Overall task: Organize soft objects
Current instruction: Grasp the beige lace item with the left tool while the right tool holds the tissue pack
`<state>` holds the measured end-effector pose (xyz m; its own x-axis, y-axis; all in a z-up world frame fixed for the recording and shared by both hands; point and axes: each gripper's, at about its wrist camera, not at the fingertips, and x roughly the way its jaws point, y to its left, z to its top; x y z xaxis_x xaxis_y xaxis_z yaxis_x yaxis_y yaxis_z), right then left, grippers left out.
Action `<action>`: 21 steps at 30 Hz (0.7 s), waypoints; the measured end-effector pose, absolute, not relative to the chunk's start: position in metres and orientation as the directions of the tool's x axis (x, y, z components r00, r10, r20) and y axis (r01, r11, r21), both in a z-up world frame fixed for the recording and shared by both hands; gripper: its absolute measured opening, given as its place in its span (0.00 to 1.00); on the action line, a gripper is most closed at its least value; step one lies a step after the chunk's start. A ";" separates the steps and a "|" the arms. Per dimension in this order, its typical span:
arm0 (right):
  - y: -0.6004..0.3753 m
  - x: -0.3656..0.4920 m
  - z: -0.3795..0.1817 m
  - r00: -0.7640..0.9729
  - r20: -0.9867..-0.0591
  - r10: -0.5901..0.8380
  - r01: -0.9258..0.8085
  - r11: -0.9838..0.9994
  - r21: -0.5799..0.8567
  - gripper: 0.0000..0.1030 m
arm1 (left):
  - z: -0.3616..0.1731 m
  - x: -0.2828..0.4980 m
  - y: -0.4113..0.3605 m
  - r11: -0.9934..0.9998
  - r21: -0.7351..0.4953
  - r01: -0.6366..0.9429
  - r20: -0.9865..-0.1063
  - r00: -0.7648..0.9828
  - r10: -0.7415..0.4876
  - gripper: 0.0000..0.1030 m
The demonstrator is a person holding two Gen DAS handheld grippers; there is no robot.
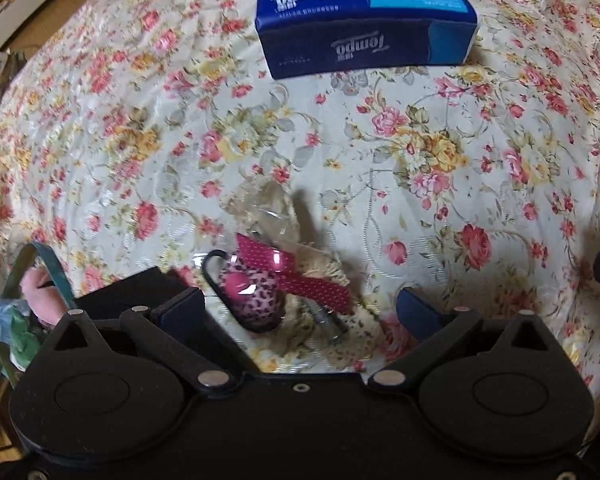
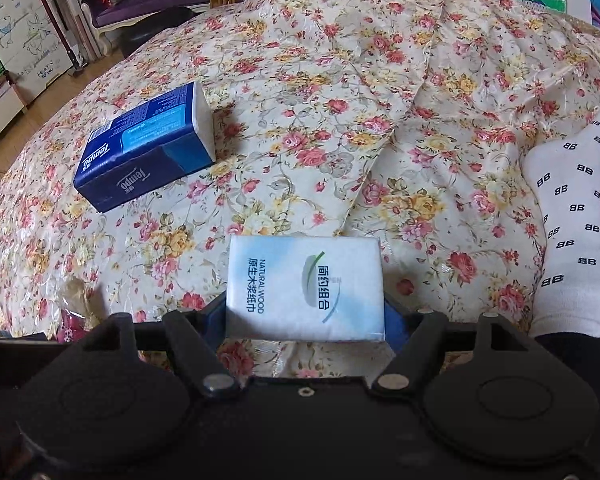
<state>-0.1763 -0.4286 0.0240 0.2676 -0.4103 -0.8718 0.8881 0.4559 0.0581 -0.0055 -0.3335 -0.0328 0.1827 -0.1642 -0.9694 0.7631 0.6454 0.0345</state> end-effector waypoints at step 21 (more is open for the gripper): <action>-0.431 -0.177 0.014 0.247 -0.875 -0.417 0.895 0.443 0.042 0.71 | -0.026 -0.011 -0.331 0.650 0.006 0.760 -0.970 0.162 -0.181 0.65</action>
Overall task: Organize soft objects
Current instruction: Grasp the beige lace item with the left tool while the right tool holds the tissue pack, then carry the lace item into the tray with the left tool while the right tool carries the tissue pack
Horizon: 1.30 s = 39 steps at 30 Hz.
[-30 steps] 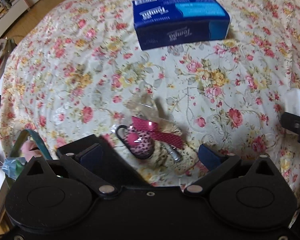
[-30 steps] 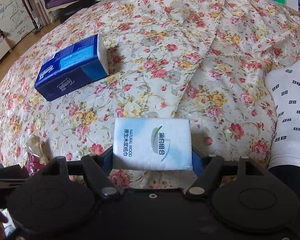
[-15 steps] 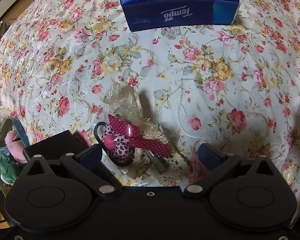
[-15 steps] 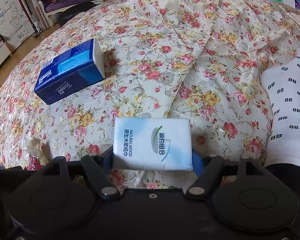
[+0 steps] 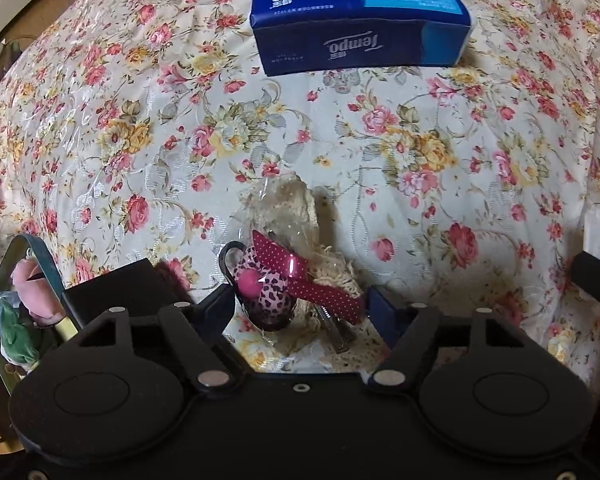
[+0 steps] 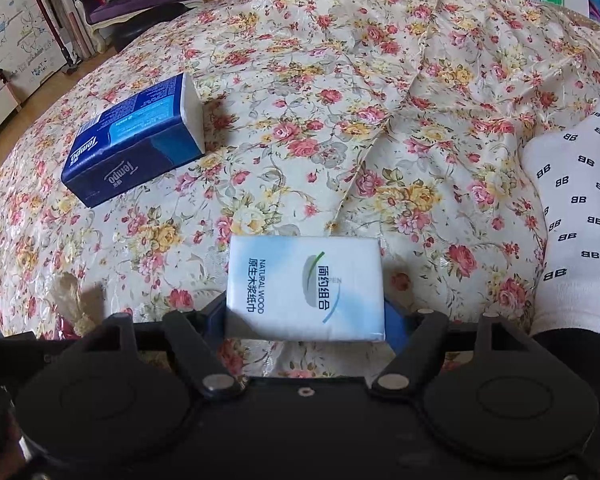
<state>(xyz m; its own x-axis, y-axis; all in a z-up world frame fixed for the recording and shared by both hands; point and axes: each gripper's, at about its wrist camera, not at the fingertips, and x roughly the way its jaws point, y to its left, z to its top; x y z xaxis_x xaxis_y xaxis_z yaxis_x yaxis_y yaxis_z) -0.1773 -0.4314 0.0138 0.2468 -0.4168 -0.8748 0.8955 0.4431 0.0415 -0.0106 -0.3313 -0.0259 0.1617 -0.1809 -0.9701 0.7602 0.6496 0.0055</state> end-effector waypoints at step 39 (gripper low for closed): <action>-0.448 -0.181 -0.008 0.207 -0.881 -0.426 0.921 0.387 0.030 0.71 | 0.068 0.001 -0.209 0.638 -0.105 0.763 -0.914 0.179 -0.364 0.55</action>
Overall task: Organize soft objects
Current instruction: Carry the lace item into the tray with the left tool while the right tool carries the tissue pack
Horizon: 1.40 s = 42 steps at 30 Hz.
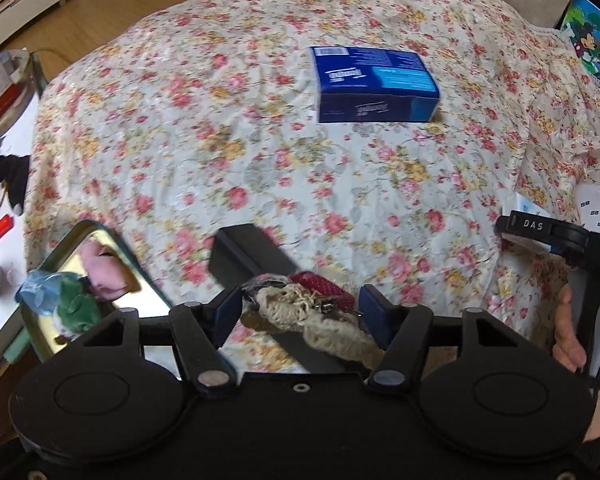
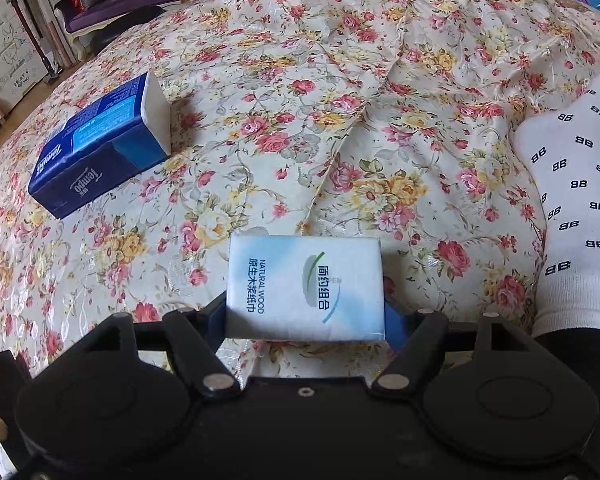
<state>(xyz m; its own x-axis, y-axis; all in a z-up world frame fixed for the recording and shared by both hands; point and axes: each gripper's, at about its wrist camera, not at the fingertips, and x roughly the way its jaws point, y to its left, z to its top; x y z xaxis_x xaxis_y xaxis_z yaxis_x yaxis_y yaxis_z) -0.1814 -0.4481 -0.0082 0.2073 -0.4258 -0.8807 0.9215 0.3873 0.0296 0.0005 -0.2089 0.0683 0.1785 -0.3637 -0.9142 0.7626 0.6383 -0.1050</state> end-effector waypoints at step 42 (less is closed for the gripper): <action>-0.193 -0.030 0.076 0.569 -0.810 -0.143 0.399 0.909 0.120 0.71 | -0.036 0.154 -0.042 0.944 -0.028 0.329 -0.940 0.312 -0.137 0.26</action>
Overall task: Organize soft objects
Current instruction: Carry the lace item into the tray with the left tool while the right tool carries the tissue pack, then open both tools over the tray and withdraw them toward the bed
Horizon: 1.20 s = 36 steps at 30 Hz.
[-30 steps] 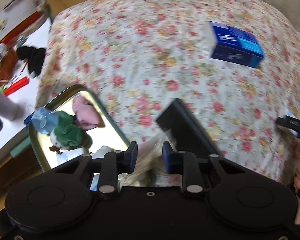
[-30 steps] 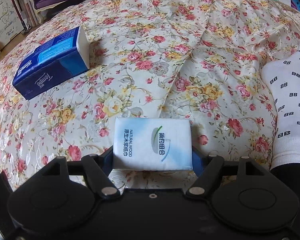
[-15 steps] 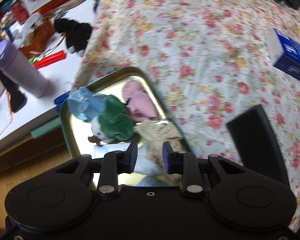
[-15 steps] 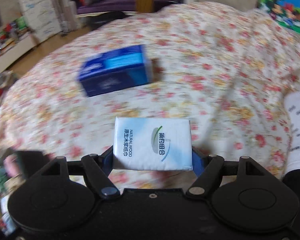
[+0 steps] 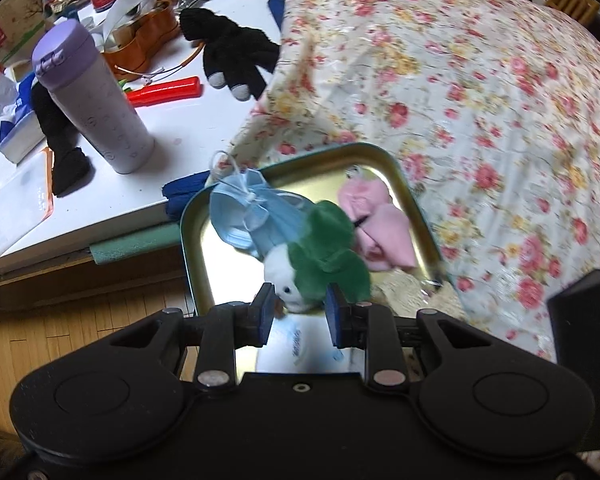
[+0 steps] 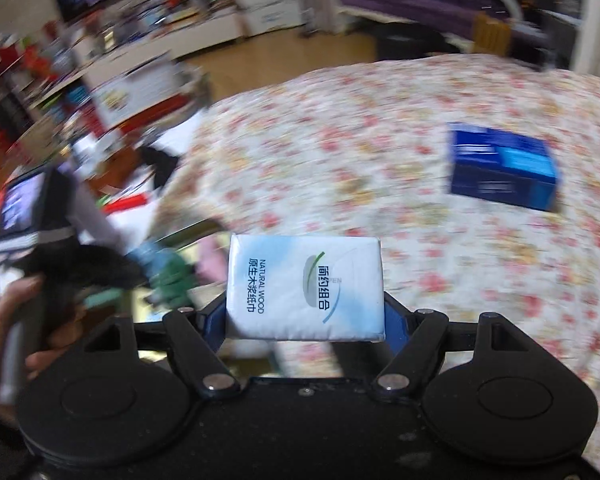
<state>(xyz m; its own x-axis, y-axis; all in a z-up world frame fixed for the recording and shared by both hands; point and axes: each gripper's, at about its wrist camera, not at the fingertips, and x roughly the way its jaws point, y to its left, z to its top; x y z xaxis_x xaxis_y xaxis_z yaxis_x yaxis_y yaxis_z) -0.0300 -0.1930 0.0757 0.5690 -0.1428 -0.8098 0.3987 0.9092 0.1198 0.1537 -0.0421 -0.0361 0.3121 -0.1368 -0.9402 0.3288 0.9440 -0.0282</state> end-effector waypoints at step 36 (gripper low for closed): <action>-0.101 0.045 0.002 0.407 -0.909 -0.092 0.297 0.954 0.036 0.77 | -0.063 0.181 -0.012 0.946 -0.091 0.313 -0.933 0.307 -0.191 0.58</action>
<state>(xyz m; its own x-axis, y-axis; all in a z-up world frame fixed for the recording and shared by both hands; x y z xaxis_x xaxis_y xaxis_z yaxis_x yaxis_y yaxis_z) 0.0451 -0.1007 0.0023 0.4070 -0.0919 -0.9088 0.2968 0.9542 0.0364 0.1809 -0.0124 -0.0626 0.3066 -0.1909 -0.9325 0.3126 0.9455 -0.0908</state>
